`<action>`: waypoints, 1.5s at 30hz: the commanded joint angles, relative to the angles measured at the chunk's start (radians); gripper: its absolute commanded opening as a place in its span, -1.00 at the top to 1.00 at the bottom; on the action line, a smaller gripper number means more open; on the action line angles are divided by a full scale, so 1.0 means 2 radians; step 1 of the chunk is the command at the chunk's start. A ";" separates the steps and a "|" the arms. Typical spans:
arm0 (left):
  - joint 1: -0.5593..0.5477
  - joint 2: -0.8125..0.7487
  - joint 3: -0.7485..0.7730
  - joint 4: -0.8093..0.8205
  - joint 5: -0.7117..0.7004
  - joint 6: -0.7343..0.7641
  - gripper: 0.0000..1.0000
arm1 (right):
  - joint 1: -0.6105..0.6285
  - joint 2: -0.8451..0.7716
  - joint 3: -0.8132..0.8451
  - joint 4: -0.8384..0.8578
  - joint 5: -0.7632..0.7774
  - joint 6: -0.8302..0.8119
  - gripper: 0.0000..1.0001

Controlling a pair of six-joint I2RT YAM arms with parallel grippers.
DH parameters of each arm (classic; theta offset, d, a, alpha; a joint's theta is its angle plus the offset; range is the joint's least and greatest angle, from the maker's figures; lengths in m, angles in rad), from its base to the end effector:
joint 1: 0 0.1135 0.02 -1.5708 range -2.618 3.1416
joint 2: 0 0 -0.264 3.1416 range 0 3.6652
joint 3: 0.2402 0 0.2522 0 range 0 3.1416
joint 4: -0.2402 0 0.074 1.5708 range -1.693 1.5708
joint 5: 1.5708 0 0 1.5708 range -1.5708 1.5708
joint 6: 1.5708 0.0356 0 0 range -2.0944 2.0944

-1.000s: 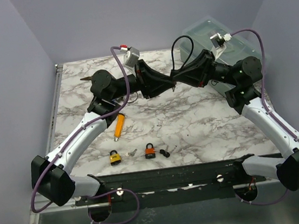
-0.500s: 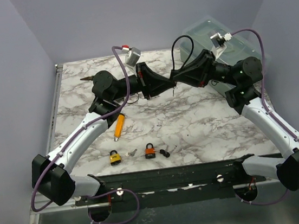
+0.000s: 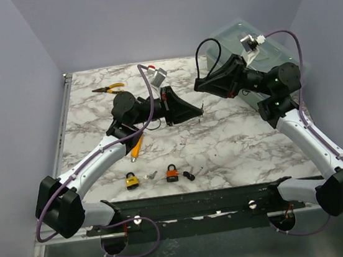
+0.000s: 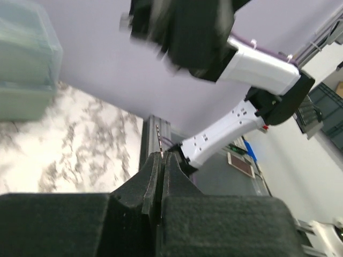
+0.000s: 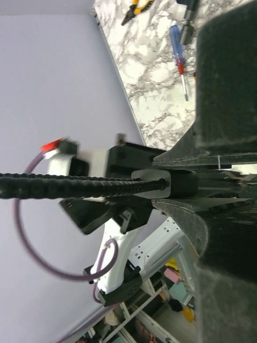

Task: Lock with the key
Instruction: Remove the key from the lock, then place the lock at the center of the board.

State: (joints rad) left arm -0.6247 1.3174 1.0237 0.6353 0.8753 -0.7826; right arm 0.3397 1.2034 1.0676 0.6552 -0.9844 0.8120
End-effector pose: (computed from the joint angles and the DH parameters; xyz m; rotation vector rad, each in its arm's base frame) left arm 0.2248 -0.1958 0.3880 0.7668 1.3823 -1.6778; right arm 0.2328 0.1137 0.4327 -0.7077 1.2655 1.4783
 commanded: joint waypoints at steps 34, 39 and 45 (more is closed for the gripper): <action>0.101 -0.106 -0.091 -0.194 -0.061 0.095 1.00 | 0.000 -0.046 -0.204 -0.497 -0.092 -0.326 1.00; 0.118 -0.099 -0.080 -0.196 -0.068 0.081 1.00 | 0.002 -0.020 -0.232 -0.465 -0.064 -0.270 0.99; 0.123 -0.086 -0.070 -0.195 -0.069 0.080 1.00 | 0.016 0.040 -0.234 -0.485 -0.005 -0.171 0.99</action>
State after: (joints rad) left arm -0.3840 1.1309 0.8436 0.2447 0.7586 -0.6197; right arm 0.3553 1.2263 0.5919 -0.2787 -1.0878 0.3050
